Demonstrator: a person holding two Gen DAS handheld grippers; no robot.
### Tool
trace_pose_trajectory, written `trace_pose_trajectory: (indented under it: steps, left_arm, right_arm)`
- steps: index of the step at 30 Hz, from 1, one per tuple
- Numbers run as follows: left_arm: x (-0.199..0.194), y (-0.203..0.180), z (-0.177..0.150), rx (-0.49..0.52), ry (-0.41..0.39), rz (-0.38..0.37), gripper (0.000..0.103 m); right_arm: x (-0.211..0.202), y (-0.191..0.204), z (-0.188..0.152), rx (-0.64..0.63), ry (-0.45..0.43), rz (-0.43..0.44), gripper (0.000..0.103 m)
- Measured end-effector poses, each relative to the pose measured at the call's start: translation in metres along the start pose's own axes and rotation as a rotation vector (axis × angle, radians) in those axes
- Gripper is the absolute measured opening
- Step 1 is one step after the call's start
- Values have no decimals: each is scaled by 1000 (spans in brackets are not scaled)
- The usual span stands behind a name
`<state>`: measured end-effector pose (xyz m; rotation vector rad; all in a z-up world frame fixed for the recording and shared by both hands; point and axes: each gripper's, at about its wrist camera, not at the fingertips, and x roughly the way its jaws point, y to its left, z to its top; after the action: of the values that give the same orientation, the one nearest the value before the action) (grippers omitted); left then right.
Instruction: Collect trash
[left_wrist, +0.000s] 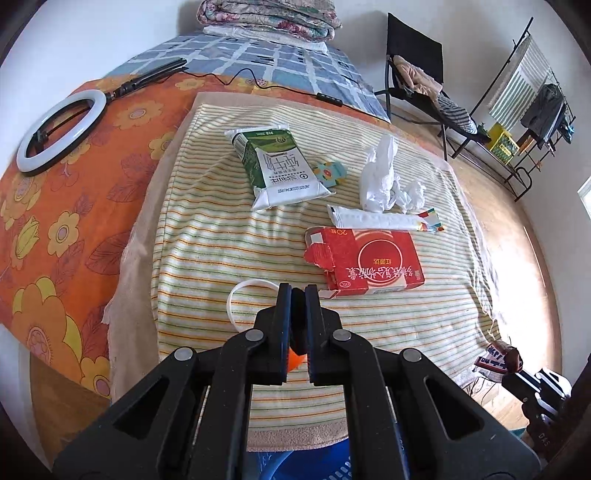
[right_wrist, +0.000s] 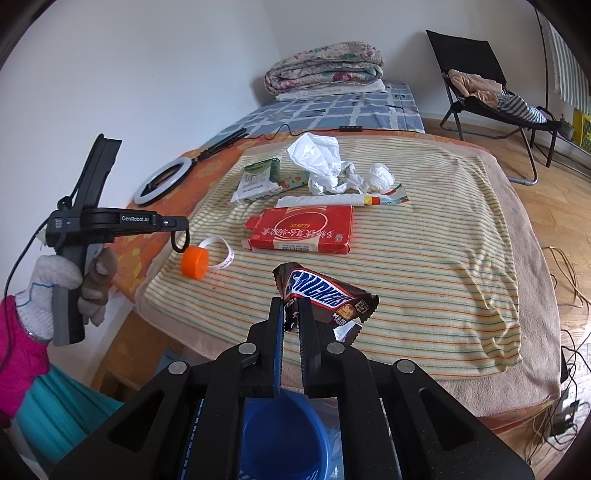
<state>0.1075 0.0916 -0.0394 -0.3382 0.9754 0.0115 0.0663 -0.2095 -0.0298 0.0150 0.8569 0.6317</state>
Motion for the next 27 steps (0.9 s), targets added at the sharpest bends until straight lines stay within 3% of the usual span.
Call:
trace_pose_trajectory:
  steps: [5, 7, 8, 11, 16, 27]
  left_arm:
    - [-22, -10, 24, -9, -81, -45, 5]
    - [-20, -17, 29, 64, -120, 28, 5]
    - [-6, -15, 29, 80, -90, 96, 5]
    - [23, 7, 22, -33, 31, 50, 5]
    - [12, 6, 15, 6, -11, 95, 5]
    - [38, 43, -35, 12, 129, 176, 5]
  right_arm:
    - [4, 1, 3, 5, 3, 10, 6]
    - [4, 3, 4, 0, -2, 12, 6]
    - [4, 4, 4, -6, -4, 10, 6]
    - [4, 6, 4, -15, -5, 8, 6]
    - [-1, 5, 5, -15, -21, 12, 6]
    - [4, 24, 10, -56, -9, 35, 6]
